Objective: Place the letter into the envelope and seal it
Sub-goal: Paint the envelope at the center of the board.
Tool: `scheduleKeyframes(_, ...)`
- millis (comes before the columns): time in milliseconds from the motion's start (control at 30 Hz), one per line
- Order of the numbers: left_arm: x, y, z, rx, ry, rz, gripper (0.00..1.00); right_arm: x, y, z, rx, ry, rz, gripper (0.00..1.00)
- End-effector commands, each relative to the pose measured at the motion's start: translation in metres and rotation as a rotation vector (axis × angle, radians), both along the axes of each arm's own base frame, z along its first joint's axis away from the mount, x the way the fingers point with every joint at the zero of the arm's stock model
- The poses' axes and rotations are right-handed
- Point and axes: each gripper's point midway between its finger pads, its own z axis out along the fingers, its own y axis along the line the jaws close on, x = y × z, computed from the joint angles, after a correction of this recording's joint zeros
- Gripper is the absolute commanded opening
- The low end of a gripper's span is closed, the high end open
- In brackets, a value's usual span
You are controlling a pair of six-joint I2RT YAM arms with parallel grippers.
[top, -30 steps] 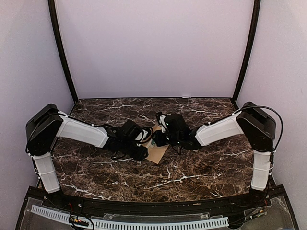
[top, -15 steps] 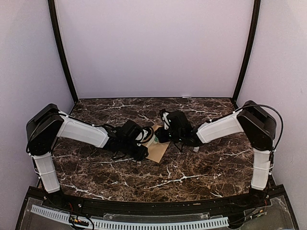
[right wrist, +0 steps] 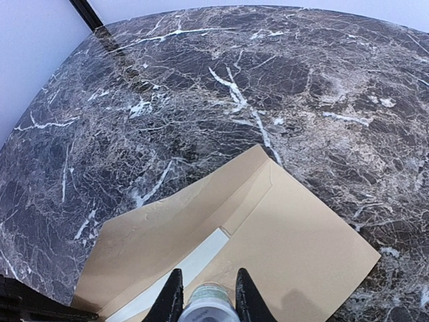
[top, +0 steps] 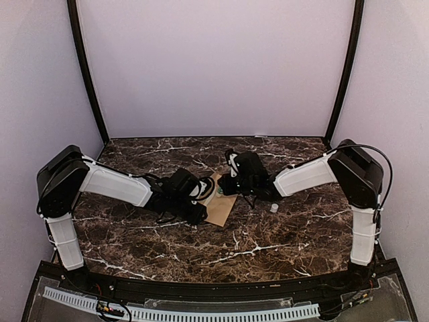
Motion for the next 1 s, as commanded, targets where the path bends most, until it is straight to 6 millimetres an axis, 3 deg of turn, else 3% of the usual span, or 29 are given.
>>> scheduleKeyframes(0,-0.017,0.019,-0.03,0.093,0.086,0.009,0.43,0.017,-0.008,-0.004,-0.023,-0.019,-0.034,0.0)
scheduleKeyframes(833,-0.018,0.02,-0.031,0.1,0.092,0.012,0.42,0.038,0.011,0.011,0.049,-0.032,0.01,0.0)
scheduleKeyframes(967,-0.017,0.02,-0.031,0.098,0.09,0.012,0.42,0.039,0.013,0.005,0.047,-0.022,0.013,0.0)
